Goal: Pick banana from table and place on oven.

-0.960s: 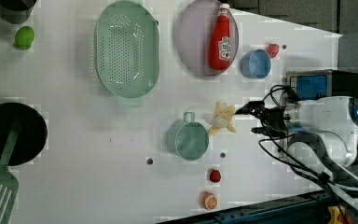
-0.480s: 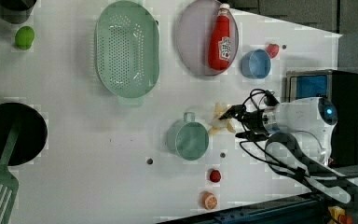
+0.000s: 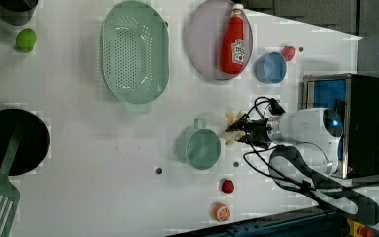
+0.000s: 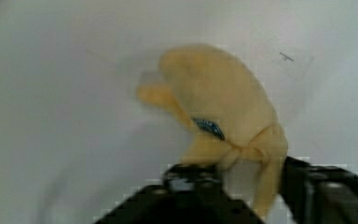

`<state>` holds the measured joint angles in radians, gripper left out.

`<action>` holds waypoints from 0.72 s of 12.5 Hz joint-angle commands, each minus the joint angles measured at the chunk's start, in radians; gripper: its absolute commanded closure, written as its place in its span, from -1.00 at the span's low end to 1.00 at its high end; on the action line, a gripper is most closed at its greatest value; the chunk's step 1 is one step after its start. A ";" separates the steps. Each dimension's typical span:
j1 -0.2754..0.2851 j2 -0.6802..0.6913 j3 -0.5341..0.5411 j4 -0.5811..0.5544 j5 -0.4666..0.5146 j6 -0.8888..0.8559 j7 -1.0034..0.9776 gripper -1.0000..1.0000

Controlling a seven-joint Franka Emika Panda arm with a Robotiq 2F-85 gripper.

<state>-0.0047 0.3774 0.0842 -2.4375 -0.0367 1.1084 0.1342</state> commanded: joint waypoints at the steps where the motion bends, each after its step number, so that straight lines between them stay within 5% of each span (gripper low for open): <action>1: -0.002 -0.032 0.002 0.009 0.011 0.013 0.034 0.50; 9: -0.003 -0.324 0.000 0.051 0.011 -0.119 0.034 0.50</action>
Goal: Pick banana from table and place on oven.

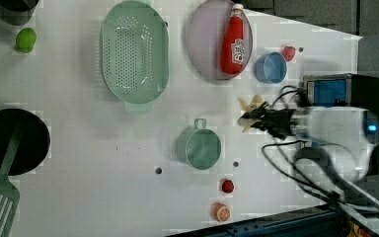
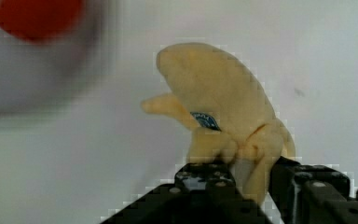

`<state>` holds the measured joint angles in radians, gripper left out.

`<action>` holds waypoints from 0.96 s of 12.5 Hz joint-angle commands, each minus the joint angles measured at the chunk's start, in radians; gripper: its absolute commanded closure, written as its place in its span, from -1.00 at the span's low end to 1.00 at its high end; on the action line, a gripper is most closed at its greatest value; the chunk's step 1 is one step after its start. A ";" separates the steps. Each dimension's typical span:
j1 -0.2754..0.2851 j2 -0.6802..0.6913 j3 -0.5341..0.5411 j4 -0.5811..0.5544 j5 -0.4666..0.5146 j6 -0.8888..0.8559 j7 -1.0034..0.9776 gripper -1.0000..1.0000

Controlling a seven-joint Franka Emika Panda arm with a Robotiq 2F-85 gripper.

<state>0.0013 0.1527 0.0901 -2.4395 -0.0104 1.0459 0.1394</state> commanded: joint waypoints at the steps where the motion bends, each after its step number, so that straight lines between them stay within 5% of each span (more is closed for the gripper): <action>1: -0.010 -0.155 -0.008 0.072 -0.015 -0.126 0.028 0.50; 9: -0.018 -0.370 -0.075 0.419 -0.015 -0.837 0.019 0.50; 12: -0.022 -0.349 -0.151 0.535 -0.016 -0.909 -0.064 0.50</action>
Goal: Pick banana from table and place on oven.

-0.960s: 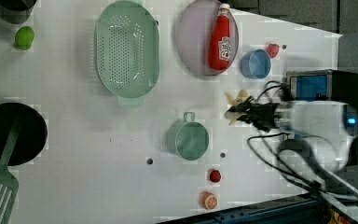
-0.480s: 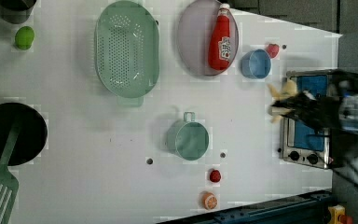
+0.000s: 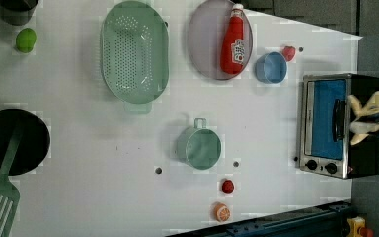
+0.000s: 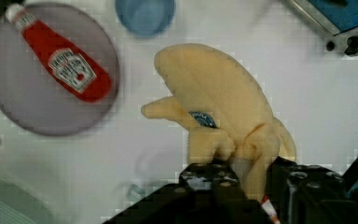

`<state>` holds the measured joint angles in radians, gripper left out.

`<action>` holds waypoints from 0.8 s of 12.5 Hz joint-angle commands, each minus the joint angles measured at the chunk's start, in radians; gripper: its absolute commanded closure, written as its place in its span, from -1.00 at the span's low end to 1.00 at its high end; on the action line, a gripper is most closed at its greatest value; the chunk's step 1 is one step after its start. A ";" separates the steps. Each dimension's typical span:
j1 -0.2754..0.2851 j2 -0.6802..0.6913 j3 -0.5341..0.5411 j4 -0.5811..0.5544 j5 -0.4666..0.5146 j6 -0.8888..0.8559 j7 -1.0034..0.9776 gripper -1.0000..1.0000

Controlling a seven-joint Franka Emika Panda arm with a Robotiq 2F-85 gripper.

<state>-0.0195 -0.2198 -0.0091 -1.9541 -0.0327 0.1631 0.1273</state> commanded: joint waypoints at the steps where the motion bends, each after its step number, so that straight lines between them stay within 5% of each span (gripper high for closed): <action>1: -0.004 0.037 -0.085 0.071 0.006 -0.026 -0.118 0.50; 10: -0.028 0.265 -0.493 0.154 0.006 0.125 -0.748 0.50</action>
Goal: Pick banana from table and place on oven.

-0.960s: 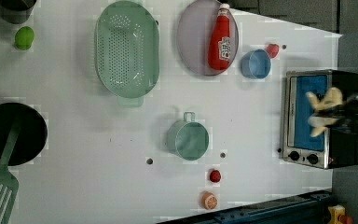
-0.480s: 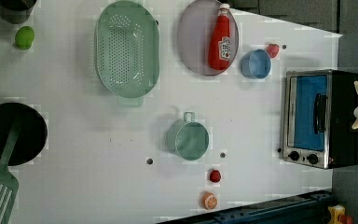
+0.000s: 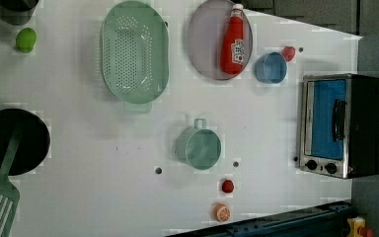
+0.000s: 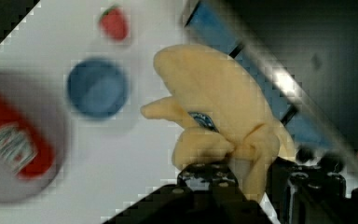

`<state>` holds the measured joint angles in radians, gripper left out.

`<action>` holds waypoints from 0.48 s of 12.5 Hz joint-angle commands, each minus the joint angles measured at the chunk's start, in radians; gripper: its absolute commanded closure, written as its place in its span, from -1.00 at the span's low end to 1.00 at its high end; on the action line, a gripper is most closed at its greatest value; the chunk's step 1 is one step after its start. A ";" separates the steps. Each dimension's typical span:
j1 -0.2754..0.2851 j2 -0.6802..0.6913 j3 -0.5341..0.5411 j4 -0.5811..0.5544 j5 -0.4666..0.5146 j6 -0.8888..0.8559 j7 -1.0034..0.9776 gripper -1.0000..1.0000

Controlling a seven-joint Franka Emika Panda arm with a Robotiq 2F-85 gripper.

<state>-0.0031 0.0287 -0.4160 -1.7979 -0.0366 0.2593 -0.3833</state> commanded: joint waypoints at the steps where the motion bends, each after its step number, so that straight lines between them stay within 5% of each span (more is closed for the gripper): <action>1: -0.047 0.046 -0.127 -0.002 0.010 0.071 -0.290 0.50; 6: -0.061 0.175 -0.246 -0.003 0.028 0.171 -0.454 0.43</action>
<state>-0.1119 0.2301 -0.6714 -1.8398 -0.0301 0.3982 -0.7271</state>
